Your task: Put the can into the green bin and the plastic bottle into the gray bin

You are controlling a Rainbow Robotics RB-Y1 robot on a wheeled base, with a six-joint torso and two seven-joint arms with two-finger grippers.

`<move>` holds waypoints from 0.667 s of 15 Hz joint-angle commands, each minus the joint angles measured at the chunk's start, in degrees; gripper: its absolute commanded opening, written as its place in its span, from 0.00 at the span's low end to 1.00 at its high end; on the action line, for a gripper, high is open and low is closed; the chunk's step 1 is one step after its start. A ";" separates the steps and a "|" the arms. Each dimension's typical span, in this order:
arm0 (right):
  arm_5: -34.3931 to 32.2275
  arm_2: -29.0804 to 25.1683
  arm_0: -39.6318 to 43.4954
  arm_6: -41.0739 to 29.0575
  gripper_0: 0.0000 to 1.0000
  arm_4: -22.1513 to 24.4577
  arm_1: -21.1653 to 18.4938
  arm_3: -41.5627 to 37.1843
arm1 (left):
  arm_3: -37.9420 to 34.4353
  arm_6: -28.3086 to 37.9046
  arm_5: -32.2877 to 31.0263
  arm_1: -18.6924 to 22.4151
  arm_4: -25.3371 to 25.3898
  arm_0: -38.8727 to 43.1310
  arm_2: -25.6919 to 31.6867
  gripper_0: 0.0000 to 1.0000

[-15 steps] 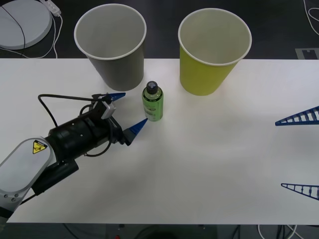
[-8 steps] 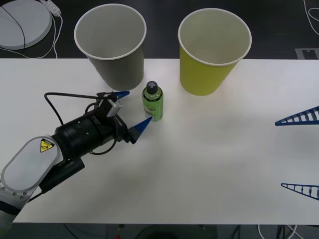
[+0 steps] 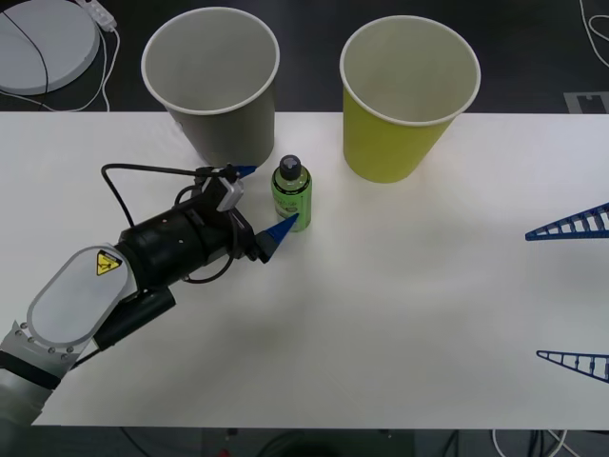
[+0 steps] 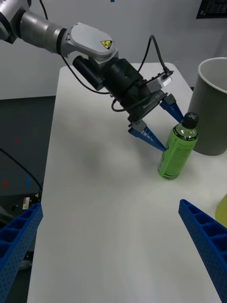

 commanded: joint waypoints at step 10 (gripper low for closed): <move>0.00 0.00 0.00 0.00 1.00 0.00 0.00 0.00 | 3.34 1.31 -0.04 -6.28 -6.23 -2.93 0.08 1.00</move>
